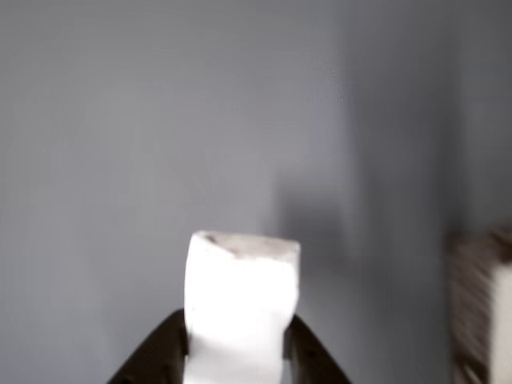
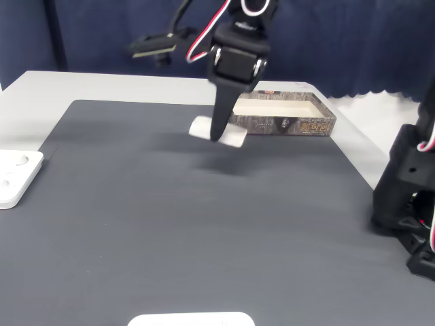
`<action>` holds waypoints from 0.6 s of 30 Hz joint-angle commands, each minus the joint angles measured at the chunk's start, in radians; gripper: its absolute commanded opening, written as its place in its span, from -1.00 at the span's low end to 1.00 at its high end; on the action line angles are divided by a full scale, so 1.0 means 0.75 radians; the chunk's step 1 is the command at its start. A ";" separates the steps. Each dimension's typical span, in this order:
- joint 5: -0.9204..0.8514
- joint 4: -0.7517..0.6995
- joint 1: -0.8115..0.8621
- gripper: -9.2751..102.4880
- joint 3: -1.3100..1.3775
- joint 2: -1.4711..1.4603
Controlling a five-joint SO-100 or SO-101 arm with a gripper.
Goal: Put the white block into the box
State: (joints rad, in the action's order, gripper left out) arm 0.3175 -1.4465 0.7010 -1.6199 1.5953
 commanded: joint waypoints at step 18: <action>0.575 -0.027 0.794 -0.86 0.509 -0.254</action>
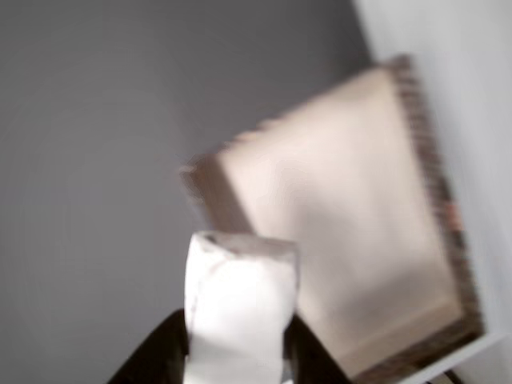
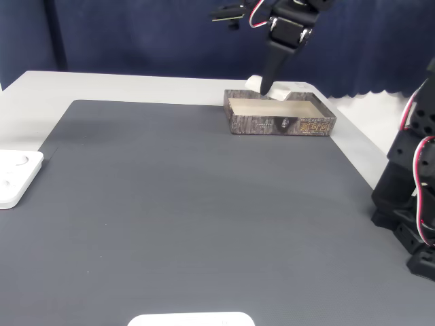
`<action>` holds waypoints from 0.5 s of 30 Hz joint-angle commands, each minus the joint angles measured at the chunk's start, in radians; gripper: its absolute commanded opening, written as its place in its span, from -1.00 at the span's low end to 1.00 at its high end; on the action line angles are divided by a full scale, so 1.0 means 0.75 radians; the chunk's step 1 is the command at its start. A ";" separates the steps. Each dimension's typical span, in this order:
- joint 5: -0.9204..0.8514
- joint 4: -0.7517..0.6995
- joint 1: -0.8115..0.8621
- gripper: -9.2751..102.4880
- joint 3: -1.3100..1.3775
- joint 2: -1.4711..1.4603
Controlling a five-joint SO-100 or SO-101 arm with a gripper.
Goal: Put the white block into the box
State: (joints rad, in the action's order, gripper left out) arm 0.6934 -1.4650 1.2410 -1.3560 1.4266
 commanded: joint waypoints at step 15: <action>0.534 0.004 0.186 -0.86 0.417 -0.309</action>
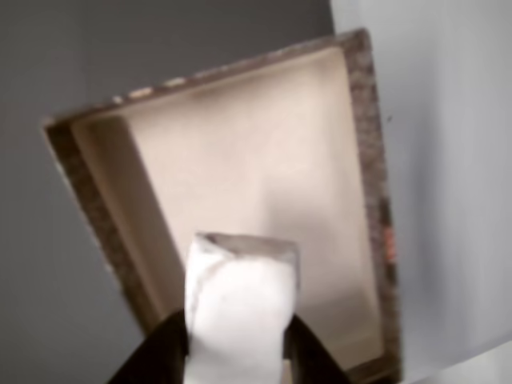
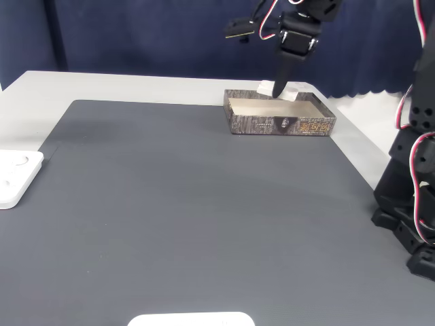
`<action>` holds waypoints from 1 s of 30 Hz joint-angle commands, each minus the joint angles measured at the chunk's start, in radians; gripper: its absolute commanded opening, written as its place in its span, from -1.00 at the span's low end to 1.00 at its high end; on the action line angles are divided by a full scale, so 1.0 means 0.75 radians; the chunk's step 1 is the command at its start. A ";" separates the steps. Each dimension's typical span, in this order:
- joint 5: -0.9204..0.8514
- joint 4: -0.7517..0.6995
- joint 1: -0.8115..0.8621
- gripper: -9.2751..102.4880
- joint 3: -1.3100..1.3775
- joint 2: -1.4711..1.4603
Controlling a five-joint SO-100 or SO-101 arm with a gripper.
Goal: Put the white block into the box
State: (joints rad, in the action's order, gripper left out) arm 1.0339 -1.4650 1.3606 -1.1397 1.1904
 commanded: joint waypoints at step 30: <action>0.454 0.033 0.043 -0.86 0.335 -0.315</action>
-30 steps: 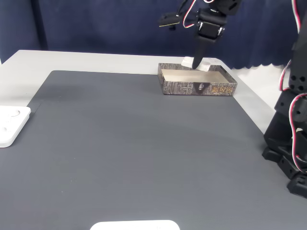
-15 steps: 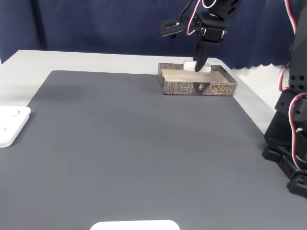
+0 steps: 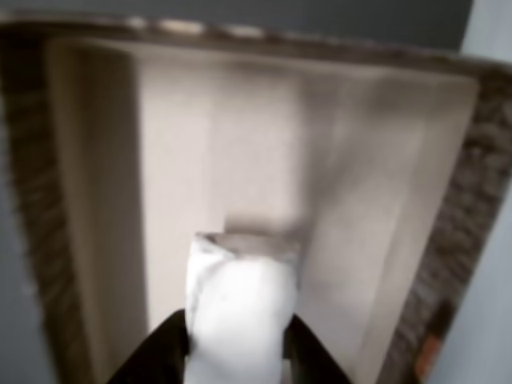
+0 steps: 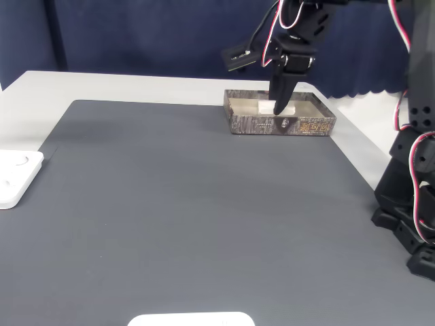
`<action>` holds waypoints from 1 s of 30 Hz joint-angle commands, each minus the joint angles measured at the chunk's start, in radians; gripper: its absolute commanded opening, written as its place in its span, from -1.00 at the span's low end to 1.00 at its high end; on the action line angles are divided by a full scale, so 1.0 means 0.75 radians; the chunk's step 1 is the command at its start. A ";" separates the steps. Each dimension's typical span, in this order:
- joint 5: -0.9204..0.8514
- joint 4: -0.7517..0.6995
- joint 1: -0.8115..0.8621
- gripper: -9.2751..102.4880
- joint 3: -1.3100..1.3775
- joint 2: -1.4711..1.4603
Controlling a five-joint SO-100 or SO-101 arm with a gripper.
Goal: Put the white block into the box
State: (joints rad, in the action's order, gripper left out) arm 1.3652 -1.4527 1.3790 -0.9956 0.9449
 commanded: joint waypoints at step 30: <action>-0.037 0.106 -0.006 -0.20 0.182 -0.041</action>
State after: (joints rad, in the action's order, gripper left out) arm 1.3499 -1.3913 1.3821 -0.9158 0.8667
